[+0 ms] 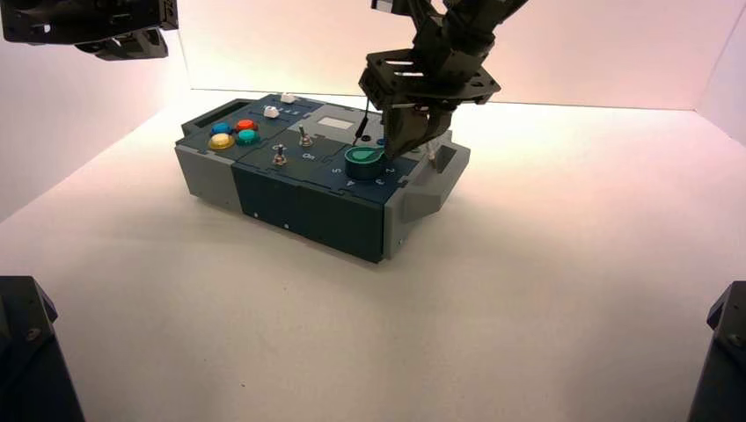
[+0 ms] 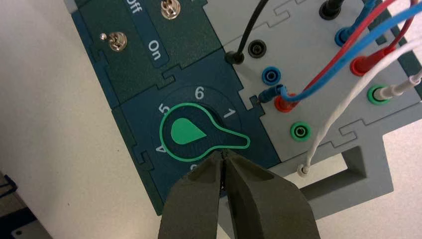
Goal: Turn the knob to position 1.
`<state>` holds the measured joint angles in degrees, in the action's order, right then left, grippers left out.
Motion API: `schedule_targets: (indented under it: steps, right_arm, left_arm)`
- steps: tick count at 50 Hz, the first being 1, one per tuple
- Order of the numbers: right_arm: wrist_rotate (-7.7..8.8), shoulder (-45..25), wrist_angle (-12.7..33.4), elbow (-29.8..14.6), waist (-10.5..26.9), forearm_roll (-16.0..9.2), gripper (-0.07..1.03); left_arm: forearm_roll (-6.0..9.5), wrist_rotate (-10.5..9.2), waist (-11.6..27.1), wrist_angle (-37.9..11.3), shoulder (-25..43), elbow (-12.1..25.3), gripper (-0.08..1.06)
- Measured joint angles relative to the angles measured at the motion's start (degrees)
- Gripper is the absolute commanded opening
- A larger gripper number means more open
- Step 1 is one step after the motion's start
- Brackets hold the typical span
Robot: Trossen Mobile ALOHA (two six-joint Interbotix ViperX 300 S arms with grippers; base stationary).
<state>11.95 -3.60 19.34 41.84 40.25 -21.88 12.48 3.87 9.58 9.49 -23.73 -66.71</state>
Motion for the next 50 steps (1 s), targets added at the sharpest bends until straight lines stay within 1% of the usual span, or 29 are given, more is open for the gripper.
schedule_targets:
  steps: [23, 41, 50]
  right_arm:
    - [0.00, 0.00, 0.00, -0.62, 0.00, 0.09, -0.02]
    - [0.00, 0.00, 0.09, -0.62, -0.88, 0.09, -0.02]
    - [0.09, 0.00, 0.09, 0.09, -0.88, 0.09, -0.02]
  left_arm:
    - [0.00, 0.00, 0.09, 0.00, 0.09, 0.00, -0.03]
    - [0.00, 0.00, 0.09, 0.00, 0.00, 0.00, -0.03]
    - [0.00, 0.00, 0.09, 0.00, 0.00, 0.00, -0.03]
